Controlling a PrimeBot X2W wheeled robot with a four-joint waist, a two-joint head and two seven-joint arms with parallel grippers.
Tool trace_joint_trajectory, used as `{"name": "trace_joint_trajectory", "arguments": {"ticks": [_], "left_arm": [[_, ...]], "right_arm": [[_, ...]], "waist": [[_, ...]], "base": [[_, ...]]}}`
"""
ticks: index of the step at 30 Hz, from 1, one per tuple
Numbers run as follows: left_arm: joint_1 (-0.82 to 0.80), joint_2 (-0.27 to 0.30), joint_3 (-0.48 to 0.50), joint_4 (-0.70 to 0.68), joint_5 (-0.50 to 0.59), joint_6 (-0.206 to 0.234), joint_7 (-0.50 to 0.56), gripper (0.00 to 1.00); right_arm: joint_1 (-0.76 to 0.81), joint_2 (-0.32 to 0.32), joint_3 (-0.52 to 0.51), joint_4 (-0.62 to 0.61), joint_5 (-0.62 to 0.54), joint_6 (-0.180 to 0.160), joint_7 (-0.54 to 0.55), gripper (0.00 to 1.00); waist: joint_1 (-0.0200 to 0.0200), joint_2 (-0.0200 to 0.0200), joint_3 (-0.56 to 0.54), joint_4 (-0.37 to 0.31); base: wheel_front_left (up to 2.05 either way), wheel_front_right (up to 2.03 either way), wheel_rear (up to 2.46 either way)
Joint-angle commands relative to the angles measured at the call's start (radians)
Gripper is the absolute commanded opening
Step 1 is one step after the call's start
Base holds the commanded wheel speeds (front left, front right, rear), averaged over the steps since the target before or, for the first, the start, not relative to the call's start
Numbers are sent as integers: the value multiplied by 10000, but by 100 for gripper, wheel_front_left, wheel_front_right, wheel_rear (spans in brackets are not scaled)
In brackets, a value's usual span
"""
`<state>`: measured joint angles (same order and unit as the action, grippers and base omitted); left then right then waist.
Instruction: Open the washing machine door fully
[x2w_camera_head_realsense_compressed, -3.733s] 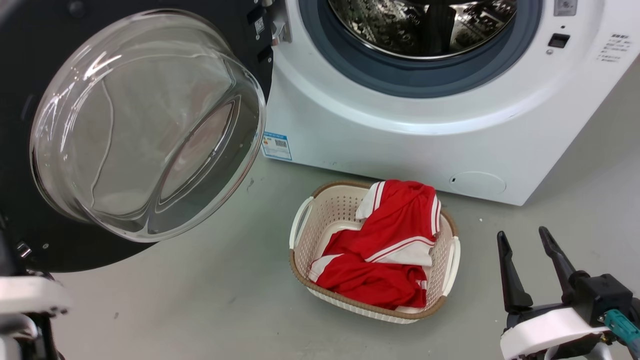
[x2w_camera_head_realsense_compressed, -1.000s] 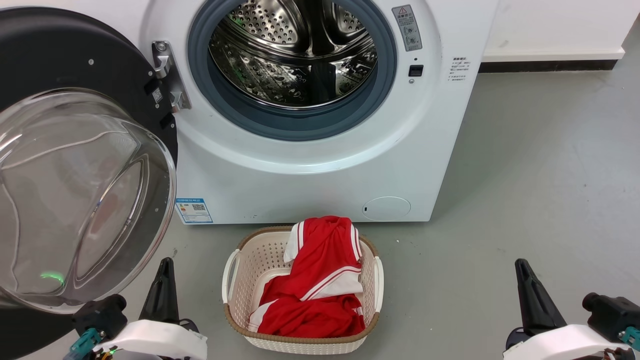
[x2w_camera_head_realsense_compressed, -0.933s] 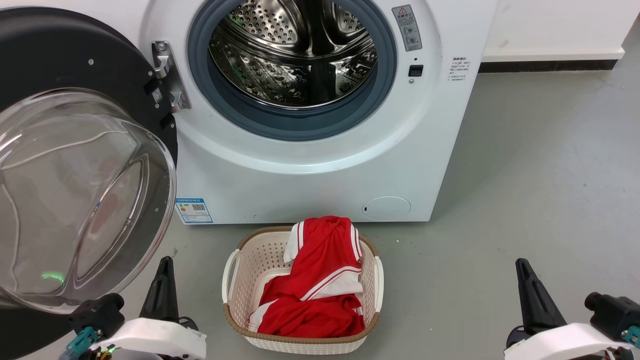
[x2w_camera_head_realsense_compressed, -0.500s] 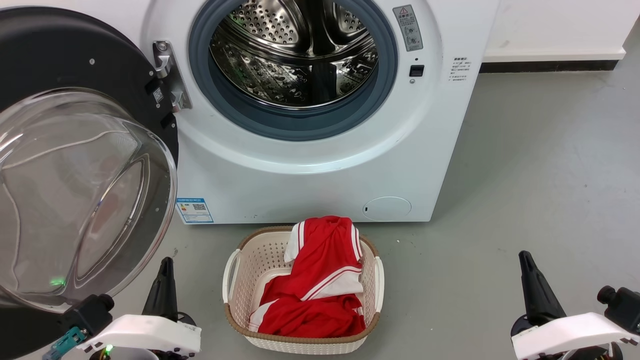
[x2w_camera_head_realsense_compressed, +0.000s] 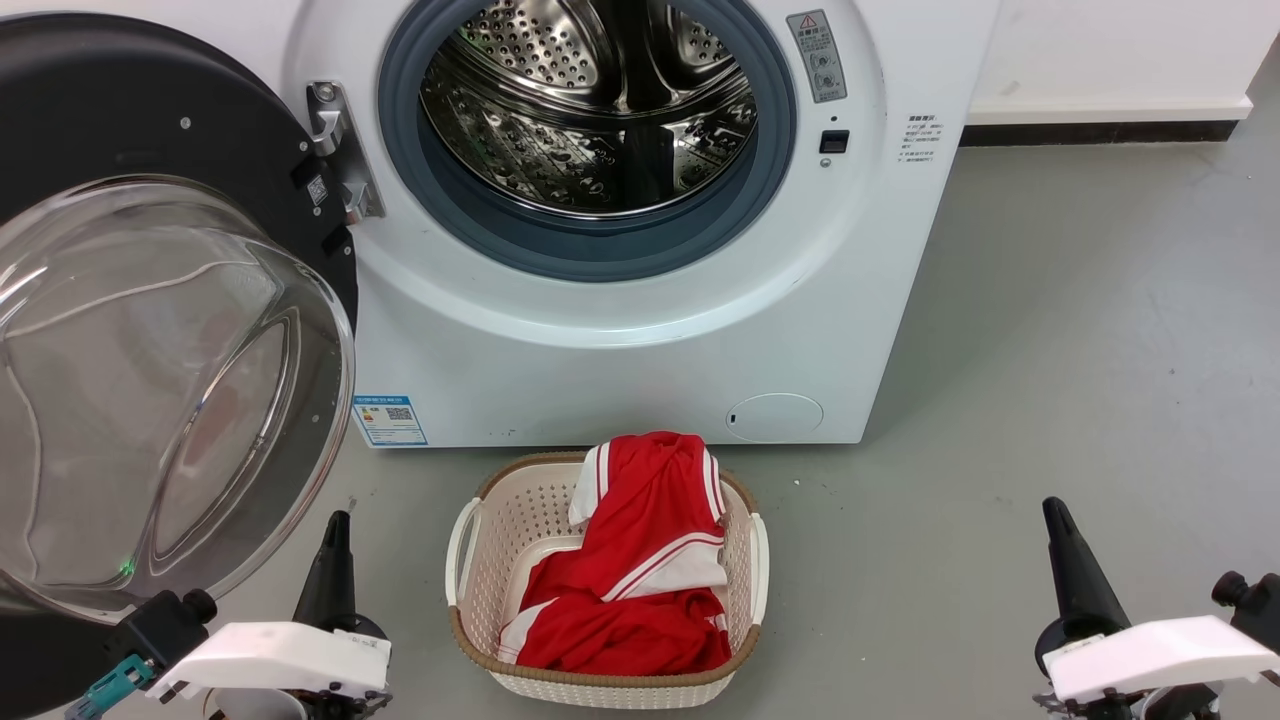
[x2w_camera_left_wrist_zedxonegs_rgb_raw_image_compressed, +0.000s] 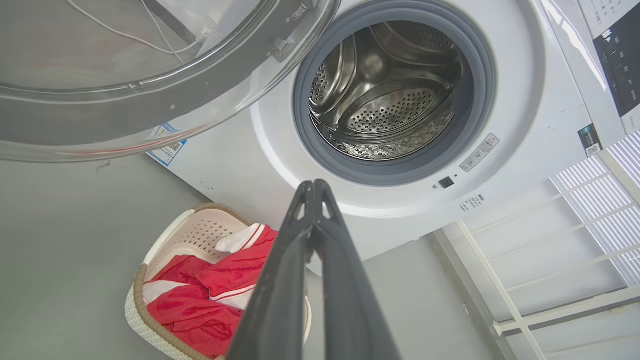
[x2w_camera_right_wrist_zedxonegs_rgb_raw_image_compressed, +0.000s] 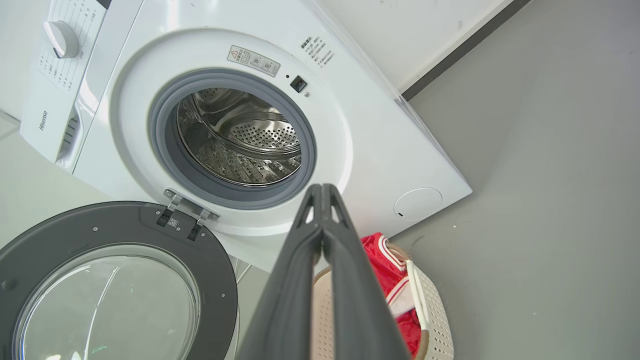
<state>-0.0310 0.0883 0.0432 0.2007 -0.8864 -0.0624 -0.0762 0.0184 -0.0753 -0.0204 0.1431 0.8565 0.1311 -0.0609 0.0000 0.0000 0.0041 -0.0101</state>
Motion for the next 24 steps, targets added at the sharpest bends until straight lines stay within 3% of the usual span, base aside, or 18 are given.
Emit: {"name": "trace_joint_trajectory", "arguments": {"ticks": [1,24], "left_arm": [[-297,28,71,-71,-267,-78,63,0],[-503,-133,313,111,-2809,-305,746,0]], "right_arm": [[-344,-80,-25,-48,316,-1,45,0],[-695,-99,-182,329,3104,-2,523,0]], "waist": [[0,0,0,2],[0,0,-3,30]], "base": [[0,0,0],[0,0,0]]}}
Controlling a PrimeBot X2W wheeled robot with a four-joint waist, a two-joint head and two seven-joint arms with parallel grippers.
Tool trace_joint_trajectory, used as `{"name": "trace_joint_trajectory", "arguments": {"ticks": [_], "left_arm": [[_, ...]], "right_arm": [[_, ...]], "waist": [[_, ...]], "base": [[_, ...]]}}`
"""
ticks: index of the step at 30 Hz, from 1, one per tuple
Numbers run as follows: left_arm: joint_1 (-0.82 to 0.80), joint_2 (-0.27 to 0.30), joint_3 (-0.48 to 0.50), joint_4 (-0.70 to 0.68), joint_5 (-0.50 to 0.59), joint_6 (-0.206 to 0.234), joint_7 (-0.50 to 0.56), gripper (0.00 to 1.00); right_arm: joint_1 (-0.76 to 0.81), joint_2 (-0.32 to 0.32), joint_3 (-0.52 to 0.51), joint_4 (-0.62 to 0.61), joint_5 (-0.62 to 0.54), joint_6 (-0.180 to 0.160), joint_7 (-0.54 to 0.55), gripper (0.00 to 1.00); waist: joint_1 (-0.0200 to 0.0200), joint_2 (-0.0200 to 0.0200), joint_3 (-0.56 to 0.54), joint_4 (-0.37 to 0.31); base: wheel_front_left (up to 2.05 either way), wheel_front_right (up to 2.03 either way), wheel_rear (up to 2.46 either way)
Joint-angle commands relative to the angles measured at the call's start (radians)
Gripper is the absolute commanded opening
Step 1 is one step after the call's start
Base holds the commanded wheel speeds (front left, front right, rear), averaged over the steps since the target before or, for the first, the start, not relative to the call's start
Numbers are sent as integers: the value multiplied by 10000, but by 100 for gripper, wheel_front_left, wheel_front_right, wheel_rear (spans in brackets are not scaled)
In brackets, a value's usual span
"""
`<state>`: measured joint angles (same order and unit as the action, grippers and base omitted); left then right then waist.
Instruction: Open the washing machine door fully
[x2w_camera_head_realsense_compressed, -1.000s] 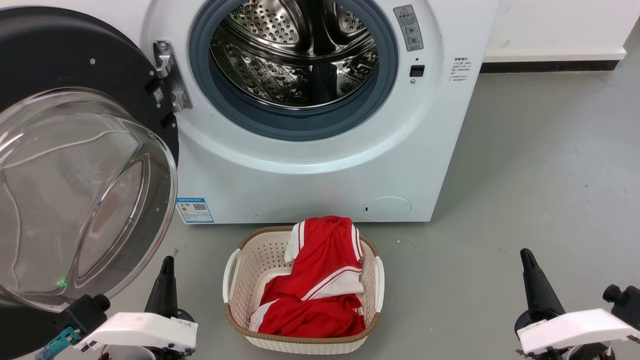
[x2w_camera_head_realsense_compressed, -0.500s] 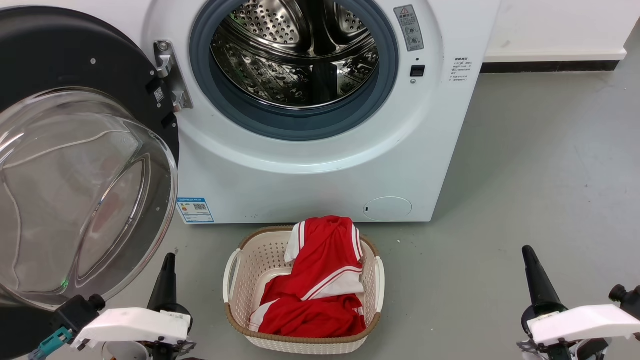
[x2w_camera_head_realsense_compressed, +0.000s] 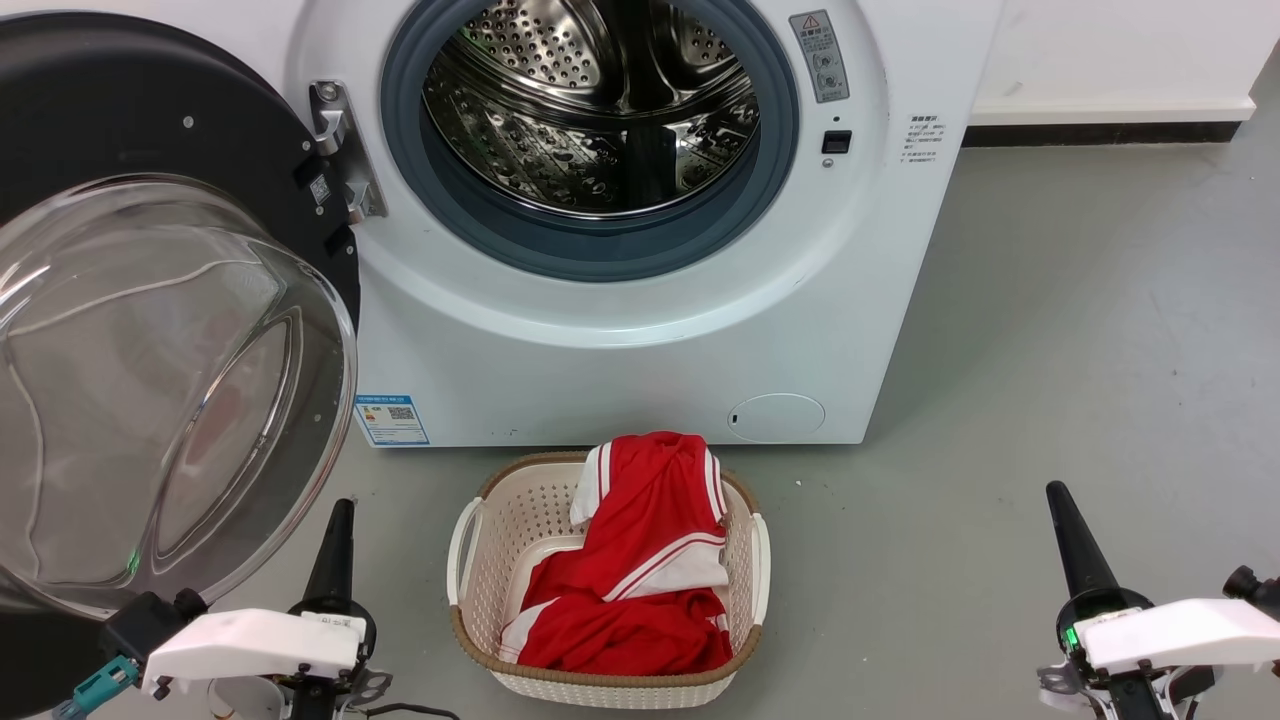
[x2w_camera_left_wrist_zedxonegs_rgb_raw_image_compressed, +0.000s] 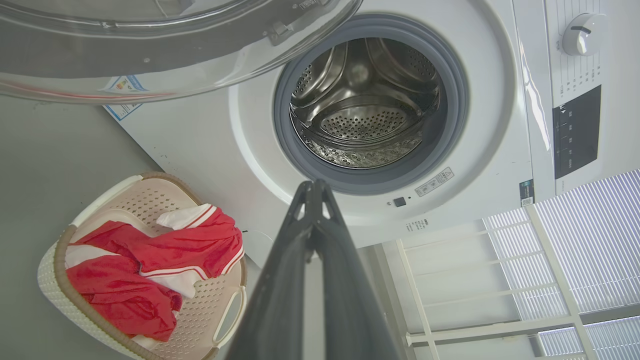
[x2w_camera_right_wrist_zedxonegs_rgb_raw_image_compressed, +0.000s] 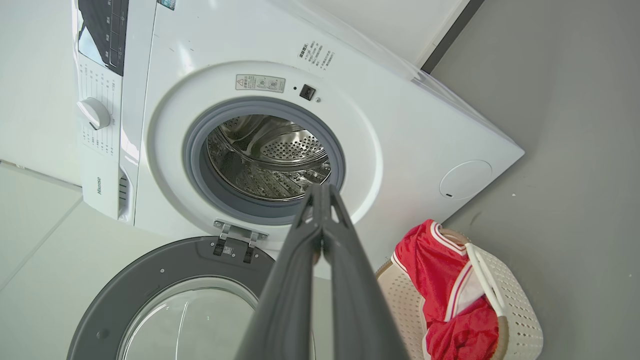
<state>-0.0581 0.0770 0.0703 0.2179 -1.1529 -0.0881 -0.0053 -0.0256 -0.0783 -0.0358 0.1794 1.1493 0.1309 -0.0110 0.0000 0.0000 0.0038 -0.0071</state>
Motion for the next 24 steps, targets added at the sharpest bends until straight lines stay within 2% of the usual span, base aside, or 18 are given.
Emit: {"name": "trace_joint_trajectory", "arguments": {"ticks": [1,24], "left_arm": [[-231,-26,53,-53,-241,-61,59,0],[-382,-133,243,112,-2296,-251,610,0]], "right_arm": [[-268,-68,-36,-19,283,0,42,0],[-551,-40,-209,296,2488,-1,467,0]], "waist": [[0,0,0,2],[0,0,-3,30]], "base": [[0,0,0],[0,0,0]]}}
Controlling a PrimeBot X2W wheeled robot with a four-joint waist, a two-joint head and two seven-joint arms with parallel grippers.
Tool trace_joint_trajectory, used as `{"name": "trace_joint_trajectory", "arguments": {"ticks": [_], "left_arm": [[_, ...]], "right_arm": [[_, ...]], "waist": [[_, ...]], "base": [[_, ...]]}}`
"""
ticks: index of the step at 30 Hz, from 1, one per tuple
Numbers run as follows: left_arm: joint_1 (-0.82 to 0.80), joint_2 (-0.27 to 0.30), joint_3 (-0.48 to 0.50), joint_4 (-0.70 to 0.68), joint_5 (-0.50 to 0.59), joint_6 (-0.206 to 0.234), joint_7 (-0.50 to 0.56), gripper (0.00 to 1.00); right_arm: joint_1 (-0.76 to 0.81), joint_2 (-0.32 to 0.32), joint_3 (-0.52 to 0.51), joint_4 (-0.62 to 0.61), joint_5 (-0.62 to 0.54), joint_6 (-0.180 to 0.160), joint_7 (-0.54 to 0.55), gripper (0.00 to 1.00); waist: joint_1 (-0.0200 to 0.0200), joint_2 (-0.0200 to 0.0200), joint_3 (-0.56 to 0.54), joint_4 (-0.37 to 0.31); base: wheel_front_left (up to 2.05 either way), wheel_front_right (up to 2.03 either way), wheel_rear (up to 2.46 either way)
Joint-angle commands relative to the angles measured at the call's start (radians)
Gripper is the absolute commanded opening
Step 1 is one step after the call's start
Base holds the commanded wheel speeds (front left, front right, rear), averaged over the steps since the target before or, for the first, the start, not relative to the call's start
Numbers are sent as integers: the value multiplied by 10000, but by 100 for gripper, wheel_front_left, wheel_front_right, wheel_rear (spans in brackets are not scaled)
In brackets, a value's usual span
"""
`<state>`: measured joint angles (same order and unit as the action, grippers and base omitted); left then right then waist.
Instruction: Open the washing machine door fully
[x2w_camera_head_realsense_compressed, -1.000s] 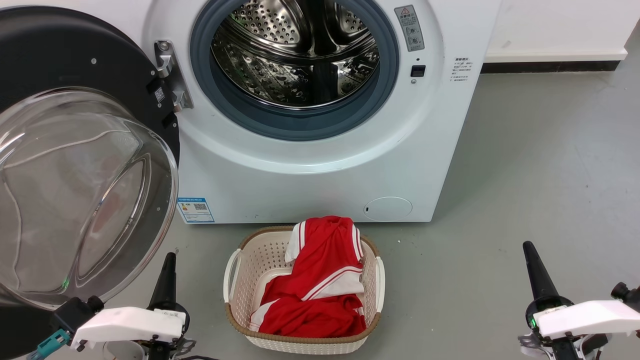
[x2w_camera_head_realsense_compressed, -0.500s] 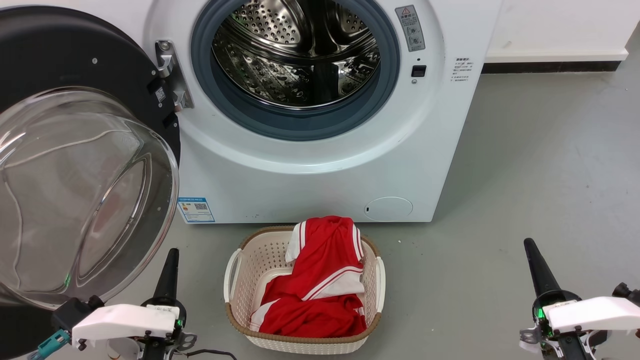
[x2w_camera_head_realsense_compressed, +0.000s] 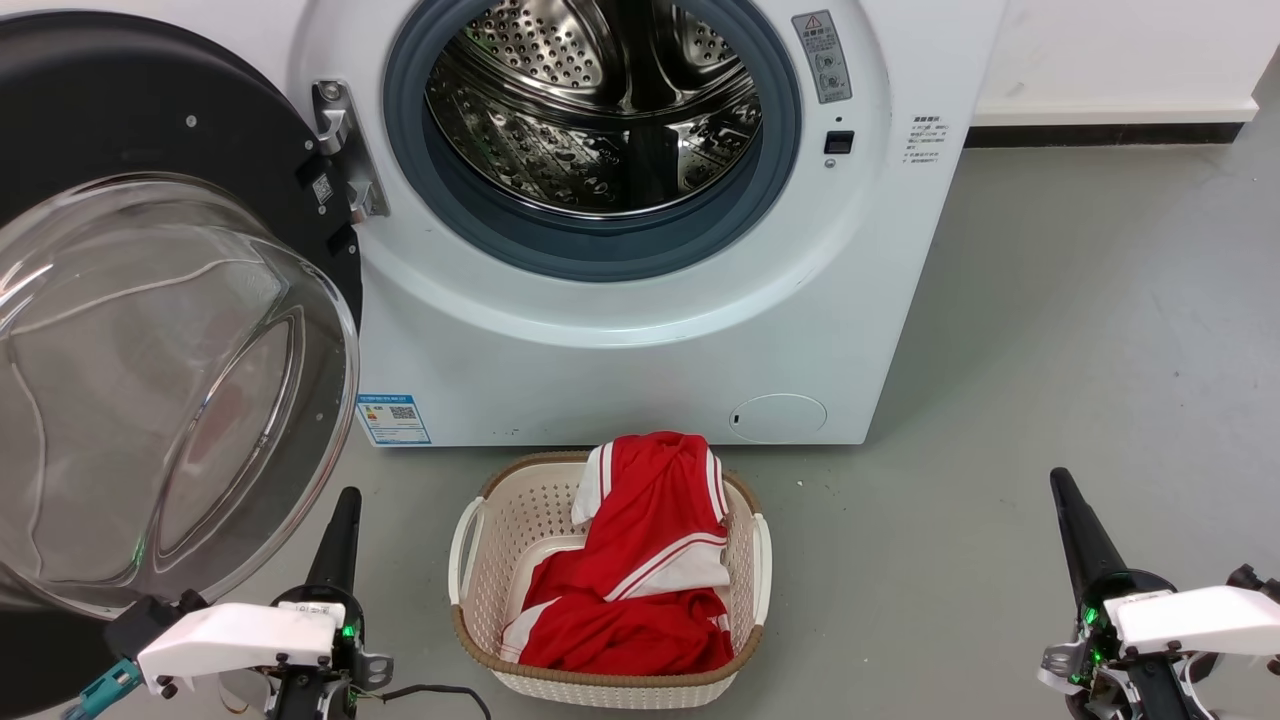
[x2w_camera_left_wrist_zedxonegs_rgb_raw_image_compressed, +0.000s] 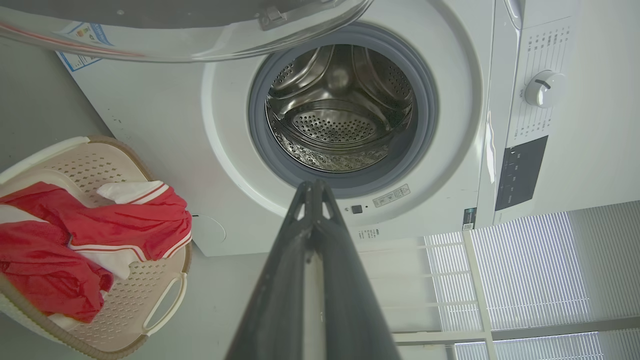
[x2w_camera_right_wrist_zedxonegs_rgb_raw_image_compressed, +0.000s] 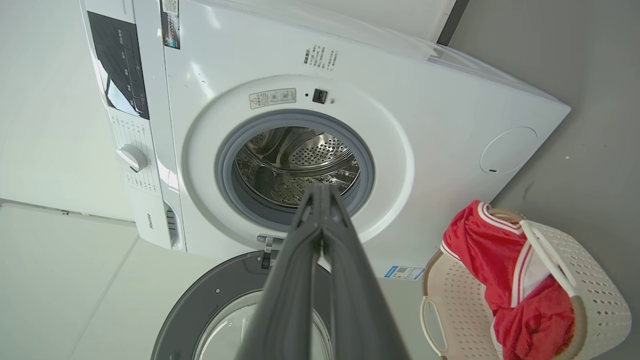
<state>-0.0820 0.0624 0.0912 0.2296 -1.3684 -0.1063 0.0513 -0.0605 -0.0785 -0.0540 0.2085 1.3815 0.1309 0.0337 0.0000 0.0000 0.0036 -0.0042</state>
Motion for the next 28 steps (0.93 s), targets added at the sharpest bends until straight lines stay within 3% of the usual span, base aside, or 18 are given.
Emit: {"name": "trace_joint_trajectory", "arguments": {"ticks": [1,28], "left_arm": [[-150,10,42,2,-223,-75,68,0],[-285,-116,237,151,-2192,-255,600,0]], "right_arm": [[-218,-36,-35,17,256,-1,36,0],[-491,30,-233,322,2340,-3,485,0]], "waist": [[0,0,0,2],[0,0,-4,36]], "base": [[0,0,0],[0,0,0]]}}
